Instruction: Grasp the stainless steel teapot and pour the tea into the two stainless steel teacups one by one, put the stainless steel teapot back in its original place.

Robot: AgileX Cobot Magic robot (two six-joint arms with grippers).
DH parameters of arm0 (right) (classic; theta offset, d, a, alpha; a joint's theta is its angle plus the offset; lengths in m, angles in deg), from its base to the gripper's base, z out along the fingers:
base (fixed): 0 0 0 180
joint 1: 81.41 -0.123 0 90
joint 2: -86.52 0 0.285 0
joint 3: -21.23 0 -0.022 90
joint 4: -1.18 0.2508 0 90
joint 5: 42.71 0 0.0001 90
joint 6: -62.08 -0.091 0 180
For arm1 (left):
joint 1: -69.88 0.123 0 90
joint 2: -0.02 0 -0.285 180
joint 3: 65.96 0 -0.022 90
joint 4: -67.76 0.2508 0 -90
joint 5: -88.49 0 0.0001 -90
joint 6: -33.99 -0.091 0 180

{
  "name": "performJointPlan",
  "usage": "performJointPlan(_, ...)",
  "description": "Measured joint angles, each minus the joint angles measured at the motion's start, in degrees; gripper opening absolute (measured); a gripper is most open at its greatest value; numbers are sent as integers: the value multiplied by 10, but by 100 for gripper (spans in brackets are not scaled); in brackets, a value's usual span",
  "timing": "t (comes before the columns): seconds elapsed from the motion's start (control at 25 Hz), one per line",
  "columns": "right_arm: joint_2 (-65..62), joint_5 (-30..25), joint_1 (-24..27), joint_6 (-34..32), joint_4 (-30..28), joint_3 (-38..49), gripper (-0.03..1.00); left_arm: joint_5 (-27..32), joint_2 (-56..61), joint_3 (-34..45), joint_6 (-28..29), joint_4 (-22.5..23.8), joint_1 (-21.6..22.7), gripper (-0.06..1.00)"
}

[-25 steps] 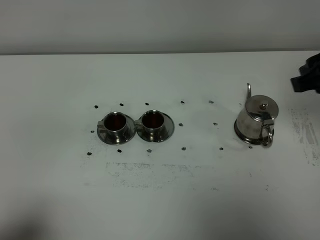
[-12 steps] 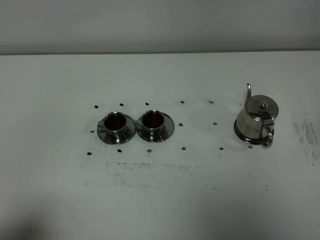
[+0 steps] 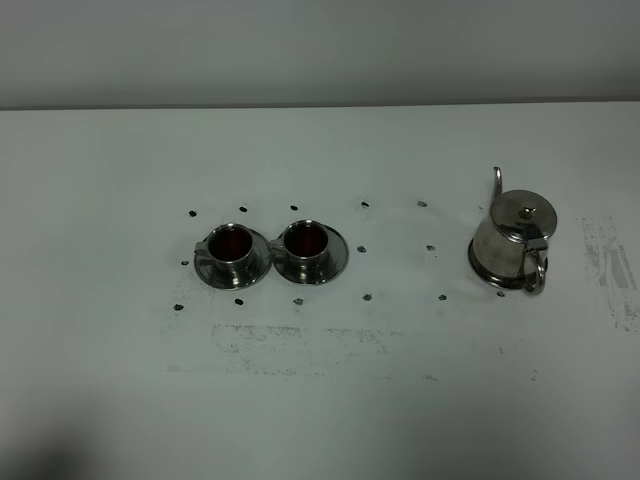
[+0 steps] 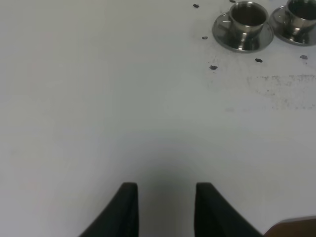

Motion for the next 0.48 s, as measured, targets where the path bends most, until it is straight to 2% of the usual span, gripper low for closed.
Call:
performJointPlan(0.16,-46,30,0,-1,15,56,15,0,0,0,-1,0,0,29)
performJointPlan(0.48,-55,43,22,-2,62,115,15,0,0,0,-1,0,0,29)
